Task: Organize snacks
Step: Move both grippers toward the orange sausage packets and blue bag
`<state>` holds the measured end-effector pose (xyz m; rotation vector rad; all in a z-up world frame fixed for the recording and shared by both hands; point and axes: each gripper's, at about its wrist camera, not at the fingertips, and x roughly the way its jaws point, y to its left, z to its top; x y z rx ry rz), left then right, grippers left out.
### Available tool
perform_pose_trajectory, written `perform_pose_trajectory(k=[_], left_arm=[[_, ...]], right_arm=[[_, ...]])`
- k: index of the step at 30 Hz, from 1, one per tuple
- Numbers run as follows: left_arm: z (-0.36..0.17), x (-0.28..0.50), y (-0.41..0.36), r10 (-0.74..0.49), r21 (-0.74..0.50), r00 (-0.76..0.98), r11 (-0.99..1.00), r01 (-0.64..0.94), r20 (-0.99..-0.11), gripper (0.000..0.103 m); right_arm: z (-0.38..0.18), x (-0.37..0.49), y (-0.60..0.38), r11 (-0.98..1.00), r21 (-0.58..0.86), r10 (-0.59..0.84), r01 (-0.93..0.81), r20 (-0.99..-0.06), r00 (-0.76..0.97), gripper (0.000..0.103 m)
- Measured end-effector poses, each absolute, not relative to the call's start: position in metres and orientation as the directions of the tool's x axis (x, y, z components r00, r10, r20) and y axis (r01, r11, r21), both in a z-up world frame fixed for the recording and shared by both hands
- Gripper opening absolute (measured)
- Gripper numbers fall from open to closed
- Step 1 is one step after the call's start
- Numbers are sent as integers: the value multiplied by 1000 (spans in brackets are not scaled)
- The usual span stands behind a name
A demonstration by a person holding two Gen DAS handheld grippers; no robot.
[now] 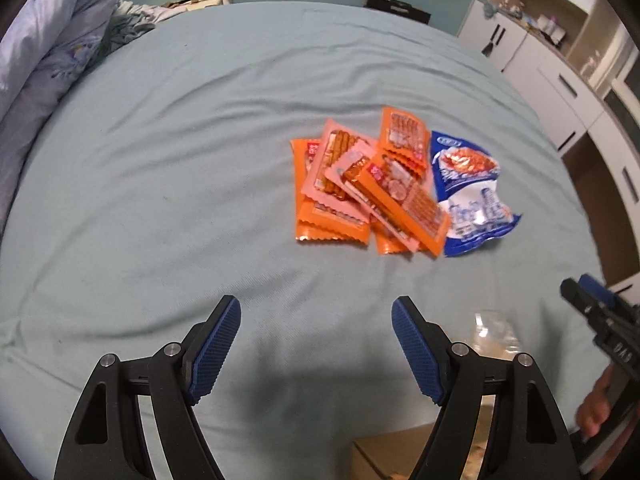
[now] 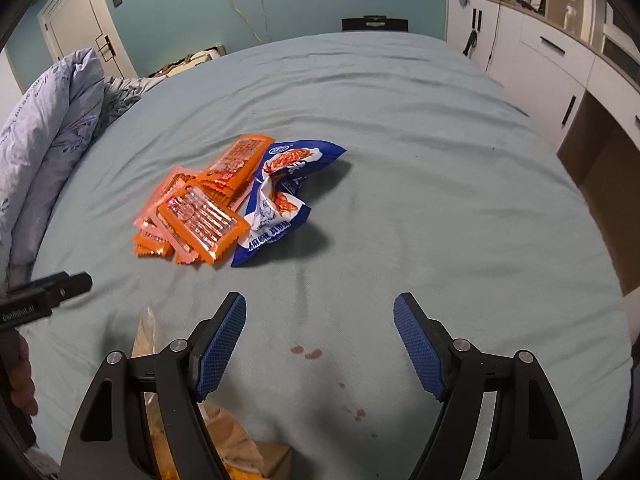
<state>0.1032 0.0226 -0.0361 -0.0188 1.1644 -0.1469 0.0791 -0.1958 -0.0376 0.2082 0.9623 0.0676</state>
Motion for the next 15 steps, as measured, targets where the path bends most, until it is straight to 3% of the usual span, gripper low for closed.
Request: perform_pose_trajectory(k=[15], left_arm=[[-83, 160, -11, -86, -24, 352, 984, 177, -932, 79]], right_arm=[[-51, 124, -200, 982, 189, 143, 22, -808, 572, 76]])
